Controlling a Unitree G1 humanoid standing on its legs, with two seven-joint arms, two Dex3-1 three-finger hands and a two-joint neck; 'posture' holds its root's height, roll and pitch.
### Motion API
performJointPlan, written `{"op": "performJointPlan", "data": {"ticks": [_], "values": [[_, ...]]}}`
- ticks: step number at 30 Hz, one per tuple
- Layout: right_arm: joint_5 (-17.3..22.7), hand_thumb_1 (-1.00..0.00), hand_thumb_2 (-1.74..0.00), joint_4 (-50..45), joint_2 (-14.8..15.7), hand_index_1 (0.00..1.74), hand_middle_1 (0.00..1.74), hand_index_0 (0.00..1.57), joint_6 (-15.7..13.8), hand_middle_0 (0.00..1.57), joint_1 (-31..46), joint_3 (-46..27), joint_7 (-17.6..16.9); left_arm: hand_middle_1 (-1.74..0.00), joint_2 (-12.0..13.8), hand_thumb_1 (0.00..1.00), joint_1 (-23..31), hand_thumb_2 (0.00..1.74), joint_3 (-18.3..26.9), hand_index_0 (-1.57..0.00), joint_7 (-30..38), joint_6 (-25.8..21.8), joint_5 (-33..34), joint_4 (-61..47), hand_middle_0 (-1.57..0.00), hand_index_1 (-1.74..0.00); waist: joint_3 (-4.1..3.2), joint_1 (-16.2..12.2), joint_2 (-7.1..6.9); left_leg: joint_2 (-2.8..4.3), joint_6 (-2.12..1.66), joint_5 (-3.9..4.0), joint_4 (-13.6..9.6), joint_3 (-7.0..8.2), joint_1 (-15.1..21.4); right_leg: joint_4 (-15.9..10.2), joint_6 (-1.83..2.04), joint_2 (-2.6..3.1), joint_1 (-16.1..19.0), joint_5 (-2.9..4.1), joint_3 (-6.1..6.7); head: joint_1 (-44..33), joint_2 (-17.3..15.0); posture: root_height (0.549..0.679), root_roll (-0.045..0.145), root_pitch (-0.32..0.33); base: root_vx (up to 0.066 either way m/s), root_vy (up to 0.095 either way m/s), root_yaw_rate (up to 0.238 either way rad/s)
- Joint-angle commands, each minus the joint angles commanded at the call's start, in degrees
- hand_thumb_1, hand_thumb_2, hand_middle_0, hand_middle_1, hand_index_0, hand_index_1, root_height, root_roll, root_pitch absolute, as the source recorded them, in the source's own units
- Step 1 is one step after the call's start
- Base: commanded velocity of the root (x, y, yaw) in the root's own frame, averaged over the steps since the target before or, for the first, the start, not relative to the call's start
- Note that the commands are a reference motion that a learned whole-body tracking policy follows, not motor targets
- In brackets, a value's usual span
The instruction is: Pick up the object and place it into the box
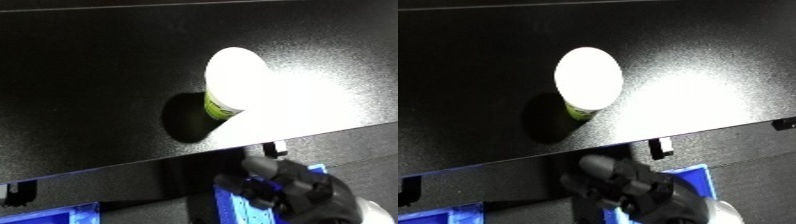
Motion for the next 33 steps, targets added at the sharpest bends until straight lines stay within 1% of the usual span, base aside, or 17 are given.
{"op": "performJointPlan", "data": {"ticks": [5, 9, 12, 13, 15, 16, 18, 21, 23, 27, 30, 33], "values": [[-0.5, 0.00, 0.00, -1.0, 2.0, 0.00, 0.00, 0.00, -7.5, 0.00, -4.0, -5.1, -7.7, 0.00, -1.5, 0.00, 0.3, 0.00, 0.1, 0.00, -0.1, -0.1, 0.6, 0.3, 0.00, 0.00, -0.15, -0.2, 0.77, -0.29, 0.04, -0.30, 0.2, 0.31, 0.1, -0.1, -0.37, 0.06, 0.2, -0.14, 0.27, 1.1, -0.1, 0.632, 0.055, 0.000, 0.013, 0.036, 0.010], [-2.5, 0.00, 0.00, -0.2, 2.2, 0.00, 0.00, 0.00, -14.0, 0.00, -6.4, -8.0, -14.3, 0.00, -2.1, 0.00, 0.8, 0.00, 0.0, 0.00, -0.1, -0.1, 0.5, -0.1, 0.00, 0.00, -0.19, -0.2, 1.31, -0.47, 0.08, -0.32, 0.1, 0.57, 0.3, -0.2, -0.61, 0.21, 0.4, -0.16, 0.47, 1.7, -0.3, 0.632, 0.060, -0.003, 0.010, 0.031, 0.000], [-5.8, 0.00, 0.00, 0.8, 1.3, 0.00, 0.00, 0.00, -18.1, 0.00, -8.1, -9.1, -19.7, 0.00, -2.3, 0.00, 0.9, 0.00, -0.4, 0.00, 0.2, 0.5, 0.0, -0.8, 0.00, 0.00, -0.09, -0.2, 1.64, -0.59, 0.09, -0.21, -0.1, 0.72, 0.5, -0.3, -0.72, 0.34, 0.5, -0.14, 0.62, 1.8, -1.1, 0.633, 0.062, -0.005, -0.002, 0.030, -0.001], [-7.6, 0.00, 0.00, 1.2, 0.8, 0.00, 0.00, 0.00, -19.2, 0.00, -8.5, -9.2, -21.8, 0.00, -2.4, 0.00, 0.8, 0.00, -0.6, 0.00, 0.4, 0.7, -0.2, -1.1, 0.00, 0.00, -0.03, -0.2, 1.73, -0.62, 0.08, -0.18, -0.1, 0.76, 0.5, -0.4, -0.76, 0.38, 0.5, -0.13, 0.67, 1.8, -1.3, 0.633, 0.063, -0.006, 0.001, 0.027, 0.000], [-11.6, 0.00, 0.00, 2.2, -0.1, 0.00, 0.00, 0.00, -20.1, 0.00, -9.1, -9.2, -26.1, 0.00, -2.6, 0.00, 0.7, 0.00, -0.9, 0.00, 0.8, 1.2, -0.5, -1.5, 0.00, 0.00, 0.11, -0.2, 1.85, -0.64, 0.08, -0.17, -0.1, 0.80, 0.7, -0.4, -0.84, 0.41, 0.7, -0.12, 0.79, 1.7, -1.5, 0.633, 0.065, -0.009, 0.009, 0.023, -0.006], [-13.7, 0.00, 0.00, 2.8, -0.5, 0.00, 0.00, 0.00, -19.8, 0.00, -9.4, -8.9, -28.3, 0.00, -2.7, 0.00, 0.7, 0.00, -1.0, 0.00, 0.9, 1.3, -0.5, -1.6, 0.00, 0.00, 0.18, -0.2, 1.88, -0.65, 0.11, -0.16, -0.1, 0.79, 0.8, -0.4, -0.88, 0.42, 0.8, -0.13, 0.85, 1.7, -1.6, 0.633, 0.065, -0.011, 0.014, 0.018, -0.016], [-18.0, 0.00, 0.00, 3.8, -1.5, 0.00, 0.00, 0.00, -18.4, 0.00, -9.7, -8.0, -32.4, 0.00, -2.9, 0.00, 0.7, 0.00, -1.2, 0.00, 1.2, 1.6, -0.6, -1.8, 0.00, 0.00, 0.33, -0.2, 1.88, -0.63, 0.17, -0.12, 0.0, 0.75, 1.0, -0.4, -0.97, 0.46, 0.9, -0.14, 0.97, 1.8, -1.5, 0.633, 0.066, -0.015, 0.013, 0.013, -0.023], [-24.2, 0.00, 0.00, 5.5, -2.8, 0.00, 0.00, 0.00, -15.2, 0.00, -10.7, -5.5, -37.8, 0.00, -3.2, 0.00, 0.7, 0.00, -1.5, 0.00, 1.6, 1.6, -0.5, -2.0, 0.00, 0.00, 0.56, 0.0, 1.77, -0.66, 0.30, 0.02, 0.0, 0.60, 1.2, -0.4, -1.16, 0.54, 1.1, -0.14, 1.07, 2.3, -1.5, 0.632, 0.067, -0.019, 0.005, 0.000, -0.017], [-27.0, 0.00, 0.00, 6.7, -3.6, 0.00, 0.00, 0.00, -12.7, 0.00, -11.7, -3.8, -40.6, 0.00, -3.4, 0.00, 0.8, 0.00, -1.9, 0.00, 1.9, 1.4, -0.4, -2.3, 0.00, 0.00, 0.69, 0.3, 1.72, -0.73, 0.39, 0.14, -0.1, 0.43, 1.3, -0.5, -1.30, 0.58, 1.2, -0.16, 1.07, 2.9, -1.6, 0.632, 0.066, -0.021, 0.000, -0.008, 0.006], [-29.9, 0.00, 0.00, 9.9, -4.7, 0.00, 0.00, 0.00, -8.2, 0.00, -14.3, -0.3, -44.2, 0.00, -3.5, 0.00, 0.5, 0.00, -2.7, 0.00, 2.4, 1.3, -0.2, -2.7, 0.00, 0.00, 0.86, 1.0, 1.80, -0.92, 0.48, 0.40, -0.4, 0.08, 1.4, -0.5, -1.50, 0.55, 1.4, -0.26, 1.00, 3.9, -1.4, 0.632, 0.066, -0.025, 0.002, -0.006, 0.026], [-31.4, 0.00, 0.00, 12.1, -4.9, 0.00, 0.00, 0.00, -5.1, 0.00, -16.4, 2.2, -46.0, 0.00, -3.6, 0.00, 0.2, 0.00, -3.1, 0.00, 2.6, 1.4, 0.0, -2.5, 0.00, 0.00, 0.90, 1.6, 1.96, -1.09, 0.51, 0.51, -0.6, -0.14, 1.6, -0.4, -1.64, 0.44, 1.6, -0.44, 0.93, 4.9, -1.4, 0.632, 0.066, -0.027, 0.011, -0.001, 0.042], [-32.5, 0.00, 0.00, 14.5, -4.9, 0.00, 0.00, 0.00, -2.2, 0.00, -18.5, 4.6, -47.2, 0.00, -3.7, 0.00, -0.2, 0.00, -3.3, 0.00, 2.7, 1.5, 0.4, -2.1, 0.00, 0.00, 0.91, 2.1, 2.08, -1.32, 0.51, 0.59, -0.8, -0.39, 1.7, -0.4, -1.78, 0.31, 1.8, -0.57, 0.85, 6.0, -1.5, 0.632, 0.066, -0.029, 0.016, -0.006, 0.060]]}}
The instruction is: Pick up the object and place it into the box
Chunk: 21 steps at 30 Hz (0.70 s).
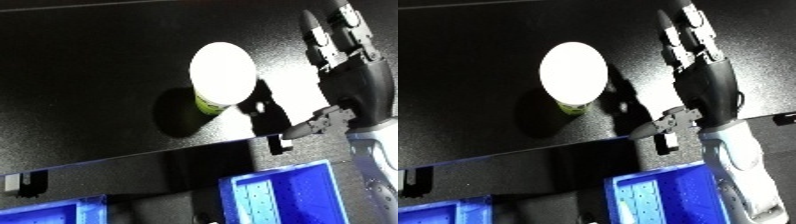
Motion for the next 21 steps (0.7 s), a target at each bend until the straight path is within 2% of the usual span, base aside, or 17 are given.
{"op": "performJointPlan", "data": {"ticks": [7, 16, 21], "values": [[-0.8, 0.00, 0.00, 4.6, 0.7, 0.00, 0.00, 0.00, 3.8, 0.00, -4.3, 4.7, -0.1, 0.00, -0.2, 0.00, -0.7, 0.00, -0.7, 0.00, -0.2, 0.3, 0.9, 0.3, 0.00, 0.00, 0.13, 1.1, 0.39, -0.45, 0.12, 0.03, 0.1, -0.47, -0.1, 0.3, -0.22, -0.36, 0.0, -0.15, -0.27, 2.8, 0.5, 0.631, 0.066, -0.031, 0.009, -0.010, 0.062], [-1.6, 0.00, 0.00, 6.3, 2.7, 0.00, 0.00, 0.00, 8.1, 0.00, -8.1, 9.5, 1.5, 0.00, -0.6, 0.00, -1.5, 0.00, -1.6, 0.00, 0.0, 1.1, 1.3, 0.0, 0.00, 0.00, -0.01, 2.0, 0.83, -0.84, 0.25, -0.01, 0.3, -0.76, -0.3, 0.7, -0.42, -0.62, -0.2, -0.39, -0.19, 4.7, 0.5, 0.630, 0.067, -0.032, 0.019, 0.005, 0.039], [-1.3, -0.25, -0.44, 5.8, 3.8, 0.44, 0.44, 0.39, 9.6, 0.39, -9.5, 11.2, 2.5, 0.00, -0.8, 0.00, -1.5, 0.00, -1.7, 0.00, 0.2, 1.7, 1.6, -0.2, 0.00, 0.00, -0.09, 2.4, 1.00, -0.95, 0.26, -0.03, 0.4, -0.84, -0.3, 1.0, -0.49, -0.74, -0.3, -0.57, -0.09, 5.6, 0.5, 0.630, 0.068, -0.033, 0.021, 0.009, 0.037]]}}
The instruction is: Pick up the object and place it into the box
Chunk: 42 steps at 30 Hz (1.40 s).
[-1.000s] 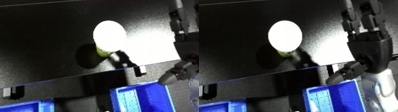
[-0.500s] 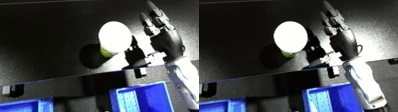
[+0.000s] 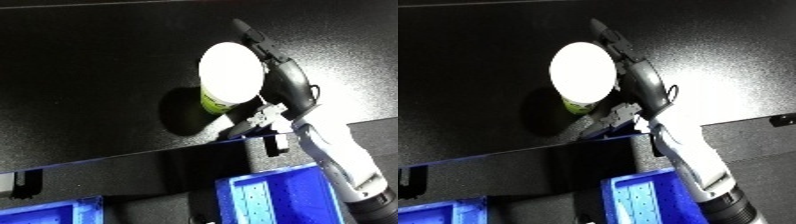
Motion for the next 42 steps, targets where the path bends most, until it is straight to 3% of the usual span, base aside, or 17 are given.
{"op": "performJointPlan", "data": {"ticks": [12, 21, 27, 30, 36, 38, 42], "values": [[-0.2, -0.85, -1.48, -1.7, 1.5, 1.48, 1.48, 1.33, 1.4, 1.33, 0.1, 1.0, -0.3, 0.00, -0.5, 0.00, 0.1, 0.00, -0.1, 0.00, 0.2, 0.5, 0.7, -0.3, 0.00, 0.00, -0.12, 0.1, -0.04, 0.04, 0.03, -0.08, -0.1, 0.11, 0.1, 0.3, 0.05, -0.09, -0.3, -0.10, 0.21, 1.1, 0.9, 0.629, 0.068, -0.031, 0.016, 0.003, 0.020], [-0.3, -0.85, -1.48, -3.3, 0.2, 1.48, 1.48, 1.33, 0.1, 1.33, 1.2, -0.1, -1.0, 0.00, -0.5, 0.00, 0.4, 0.00, -0.1, 0.00, 0.5, 0.3, 1.2, -0.2, 0.00, 0.00, -0.13, -0.5, -0.34, 0.30, 0.07, -0.33, 0.1, 0.35, 0.0, 0.4, 0.13, 0.25, -0.6, -0.05, 0.46, 3.6, 2.4, 0.629, 0.065, -0.026, 0.004, -0.002, -0.030], [-1.0, -0.85, -1.48, -7.9, -1.8, 1.48, 1.48, 1.33, -3.4, 1.33, 4.9, -4.3, -2.2, 0.00, -0.6, 0.00, 1.5, 0.00, 1.2, 0.00, 0.5, -0.3, 0.8, 0.4, 0.00, 0.00, -0.11, -2.0, -0.47, 0.73, 0.04, -0.77, 0.2, 1.06, 0.0, 0.4, 0.35, 0.77, -1.2, -0.02, 1.12, 5.6, 3.2, 0.628, 0.065, -0.019, 0.001, 0.035, -0.116], [-2.5, -0.85, -1.48, -11.2, -2.6, 1.48, 1.48, 1.33, -6.2, 1.33, 8.4, -7.8, -4.3, 0.00, -0.8, 0.00, 2.3, 0.00, 2.3, 0.00, 0.6, -0.7, 0.5, 0.5, 0.00, 0.00, -0.02, -3.3, -0.60, 0.98, 0.01, -1.03, 0.1, 1.68, 0.1, 0.2, 0.57, 1.25, -1.5, 0.12, 1.63, 8.4, 3.7, 0.629, 0.064, -0.014, -0.001, 0.051, -0.144], [-5.1, -0.85, -1.48, -15.8, -2.9, 1.48, 1.48, 1.33, -13.1, 1.33, 17.3, -16.4, -12.3, 0.00, -1.6, 0.00, 4.0, 0.00, 4.8, 0.00, -0.1, -2.3, -1.8, 1.3, 0.00, 0.00, 0.66, -6.7, -0.92, 1.79, 0.14, -2.07, 0.1, 3.76, 0.9, -0.6, 0.87, 2.59, -1.7, 0.43, 2.86, 13.7, 5.6, 0.630, 0.065, -0.006, -0.012, 0.061, -0.174], [-5.4, -0.85, -1.48, -16.2, -2.7, 1.48, 1.48, 1.33, -14.2, 1.33, 18.8, -17.8, -13.1, 0.00, -1.8, 0.00, 4.2, 0.00, 5.1, 0.00, -0.2, -2.5, -2.3, 1.5, 0.00, 0.00, 0.78, -7.2, -0.94, 1.89, 0.20, -2.31, 0.2, 4.11, 1.1, -0.6, 0.87, 2.81, -1.7, 0.40, 3.08, 14.2, 5.8, 0.630, 0.065, -0.006, -0.011, 0.070, -0.181], [-5.6, -0.85, -1.48, -17.2, -2.3, 1.48, 1.48, 1.33, -18.8, 1.33, 27.1, -24.8, -14.2, 0.00, -2.7, 0.00, 5.3, 0.00, 6.8, 0.00, -1.0, -3.4, -4.1, 1.8, 0.00, 0.00, 1.32, -10.1, -0.80, 1.95, 0.60, -3.50, 0.3, 5.89, 2.2, -0.8, 0.85, 3.90, -1.7, 0.31, 4.39, 17.0, 7.8, 0.631, 0.068, -0.004, -0.001, 0.089, -0.207]]}}
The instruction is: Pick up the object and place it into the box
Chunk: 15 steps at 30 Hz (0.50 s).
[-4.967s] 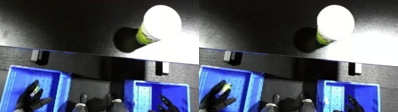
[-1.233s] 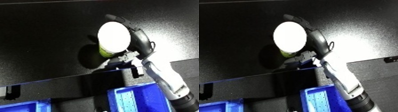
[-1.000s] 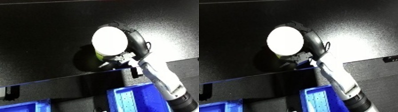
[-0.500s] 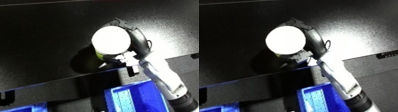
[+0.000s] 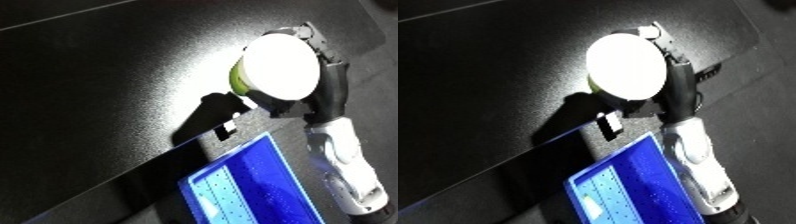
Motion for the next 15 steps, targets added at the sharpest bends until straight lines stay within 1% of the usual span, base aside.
{"op": "performJointPlan", "data": {"ticks": [4, 5, 7, 10, 12, 13, 15], "values": [[1.8, -0.85, -1.48, 0.5, 0.3, 1.48, 1.48, 1.33, -2.7, 1.33, 5.9, -4.3, -0.1, 0.00, -0.4, 0.00, 0.7, 0.00, 0.8, 0.00, -0.7, -0.9, -0.8, 0.3, 0.00, 0.00, 0.11, -1.9, 0.39, -0.40, 0.36, -0.43, -0.7, 1.03, 1.0, -0.6, 0.06, 0.90, -0.1, 0.14, 0.95, 2.1, 0.9, 0.631, 0.069, 0.002, -0.004, 0.085, -0.188], [2.9, -0.85, -1.48, 0.9, 0.5, 1.48, 1.48, 1.33, -3.4, 1.33, 7.1, -5.1, 0.0, 0.00, -0.5, 0.00, 0.8, 0.00, 1.0, 0.00, -0.9, -1.1, -1.0, 0.5, 0.00, 0.00, 0.12, -2.4, 0.48, -0.50, 0.42, -0.46, -1.0, 1.22, 1.3, -0.8, 0.10, 1.12, -0.2, 0.21, 1.15, 3.0, 1.2, 0.632, 0.069, 0.004, -0.005, 0.078, -0.191], [7.0, -0.85, -1.48, 2.2, 1.4, 1.48, 1.48, 1.33, -3.9, 1.33, 9.4, -6.5, 0.6, 0.00, -0.5, 0.00, 0.8, 0.00, 1.3, 0.00, -1.1, -1.6, -1.5, 0.7, 0.00, 0.00, 0.14, -3.2, 0.67, -0.70, 0.55, -0.54, -1.6, 1.63, 1.8, -1.3, 0.23, 1.55, -0.3, 0.39, 1.58, 5.3, 2.1, 0.632, 0.069, 0.008, -0.006, 0.080, -0.205], [13.3, -0.85, -1.48, 6.4, 3.0, 1.48, 1.48, 1.33, -3.5, 1.33, 12.3, -8.0, 2.5, 0.00, -0.6, 0.00, 0.8, 0.00, 1.6, 0.00, -1.2, -2.1, -2.6, 0.9, 0.00, 0.00, 0.27, -4.4, 0.93, -1.00, 0.84, -0.69, -2.2, 2.13, 2.3, -1.8, 0.37, 2.16, -0.4, 0.67, 2.13, 8.1, 3.1, 0.633, 0.068, 0.013, -0.007, 0.076, -0.184], [15.2, -0.85, -1.48, 10.4, 3.7, 1.48, 1.48, 1.33, -3.9, 1.33, 14.0, -8.7, 4.1, 0.00, -0.7, 0.00, 0.8, 0.00, 1.8, 0.00, -1.2, -2.3, -3.2, 0.9, 0.00, 0.00, 0.42, -5.0, 1.02, -1.21, 1.10, -0.89, -2.2, 2.31, 2.4, -2.1, 0.40, 2.59, -0.5, 0.89, 2.43, 9.6, 3.8, 0.633, 0.067, 0.015, -0.006, 0.051, -0.140], [16.0, -0.85, -1.48, 12.6, 3.9, 1.48, 1.48, 1.33, -4.1, 1.33, 14.7, -8.9, 5.3, 0.00, -0.6, 0.00, 0.8, 0.00, 1.8, 0.00, -1.1, -2.2, -3.3, 0.8, 0.00, 0.00, 0.49, -5.3, 1.05, -1.30, 1.22, -1.02, -2.1, 2.35, 2.4, -2.2, 0.42, 2.80, -0.6, 1.02, 2.57, 10.0, 3.9, 0.633, 0.066, 0.016, -0.006, 0.029, -0.103], [17.3, -0.85, -1.48, 17.5, 4.1, 1.48, 1.48, 1.33, -3.6, 1.33, 16.1, -9.0, 8.2, 0.00, -0.5, 0.00, 0.8, 0.00, 1.8, 0.00, -0.8, -1.8, -3.3, 0.5, 0.00, 0.00, 0.62, -5.5, 1.09, -1.47, 1.41, -1.23, -1.8, 2.35, 2.3, -2.3, 0.47, 3.24, -0.8, 1.34, 2.84, 11.5, 4.2, 0.633, 0.064, 0.017, -0.017, 0.004, -0.063]]}}
